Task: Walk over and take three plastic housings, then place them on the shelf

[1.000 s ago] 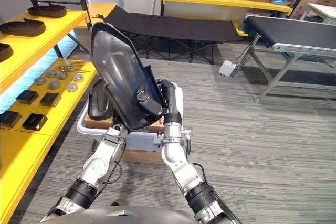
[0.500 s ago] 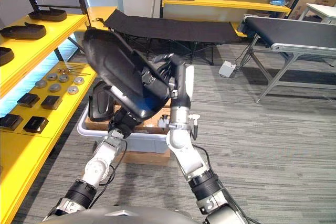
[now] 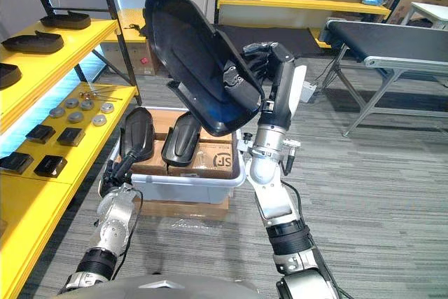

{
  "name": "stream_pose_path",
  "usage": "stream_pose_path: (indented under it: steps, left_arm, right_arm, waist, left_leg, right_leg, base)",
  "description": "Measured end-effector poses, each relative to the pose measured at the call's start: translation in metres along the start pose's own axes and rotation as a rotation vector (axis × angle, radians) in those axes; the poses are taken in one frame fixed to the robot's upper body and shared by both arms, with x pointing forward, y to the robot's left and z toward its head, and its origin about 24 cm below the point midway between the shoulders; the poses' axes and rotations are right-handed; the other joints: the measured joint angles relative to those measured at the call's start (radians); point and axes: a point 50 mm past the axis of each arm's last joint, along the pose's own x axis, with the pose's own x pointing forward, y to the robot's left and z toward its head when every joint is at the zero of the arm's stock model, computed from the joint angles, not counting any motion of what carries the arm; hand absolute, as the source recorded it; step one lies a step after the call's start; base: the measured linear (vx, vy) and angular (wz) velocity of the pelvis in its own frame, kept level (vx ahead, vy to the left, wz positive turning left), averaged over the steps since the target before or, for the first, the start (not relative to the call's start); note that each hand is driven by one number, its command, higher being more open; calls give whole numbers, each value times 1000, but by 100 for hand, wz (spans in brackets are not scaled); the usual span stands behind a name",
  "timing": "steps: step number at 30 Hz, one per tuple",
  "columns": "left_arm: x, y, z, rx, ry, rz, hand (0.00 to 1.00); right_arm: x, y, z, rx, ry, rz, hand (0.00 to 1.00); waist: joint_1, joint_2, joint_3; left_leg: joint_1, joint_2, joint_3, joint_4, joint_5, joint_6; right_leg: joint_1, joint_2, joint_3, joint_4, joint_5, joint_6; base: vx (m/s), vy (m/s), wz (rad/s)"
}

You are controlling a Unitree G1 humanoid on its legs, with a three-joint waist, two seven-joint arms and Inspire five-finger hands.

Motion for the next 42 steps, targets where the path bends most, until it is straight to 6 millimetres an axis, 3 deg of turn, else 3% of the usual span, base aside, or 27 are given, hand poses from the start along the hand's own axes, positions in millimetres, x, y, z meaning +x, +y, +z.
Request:
stream_pose_path:
  steps: [9, 15, 23, 28, 33, 42]
  left_arm:
    - [-15, -18, 15, -234, -60, -402, 100]
    - [-24, -30, 18, -266, -61, -623, 100]
    - [-31, -37, 3, -93, 53, -744, 100]
    - [-38, -43, -11, 97, 146, -837, 100]
    - [-42, -44, -19, 163, 203, -876, 100]
    - [-41, -42, -20, 168, 232, -901, 100]
  right_arm:
    - [-22, -3, -40, -110, 164, 60, 0]
    - [-27, 2, -46, -148, 177, 98, 0]
    - [-26, 9, -45, -158, 157, 170, 0]
    - [-14, 27, -33, -129, 87, 252, 0]
    - [-9, 35, -28, -116, 59, 302, 0]
    - [-29, 55, -33, -109, 85, 527, 0]
  waist:
    - [1, 20, -1]
    - [8, 28, -1]
    - [28, 28, -1]
    - [30, 27, -1]
    - [35, 25, -2]
    - [39, 15, -4]
  left_leg:
    - [-10, -1, -17, 0, 1, 0]
    - [-18, -1, -25, 1, 3, 0]
    - [-19, -1, -28, 0, 3, 0]
    - [-21, 0, -32, 1, 4, 1]
    - [-30, 1, -38, 3, 4, 1]
    - [-35, 3, -40, 3, 10, 1]
  right_leg:
    - [0, -1, -15, 0, -2, -2]
    - [-1, 0, -26, -1, -1, -1]
    - [-1, 0, -29, -1, -1, -2]
    - [1, 0, -32, -4, 0, -1]
    - [4, 4, -36, -17, 6, 3]
    - [11, 11, -37, -33, 14, 0]
  base:
    - [-6, 4, 4]
    - [-7, 3, 5]
    - [0, 0, 0]
    - [-1, 1, 1]
    - [1, 1, 2]
    - [2, 0, 0]
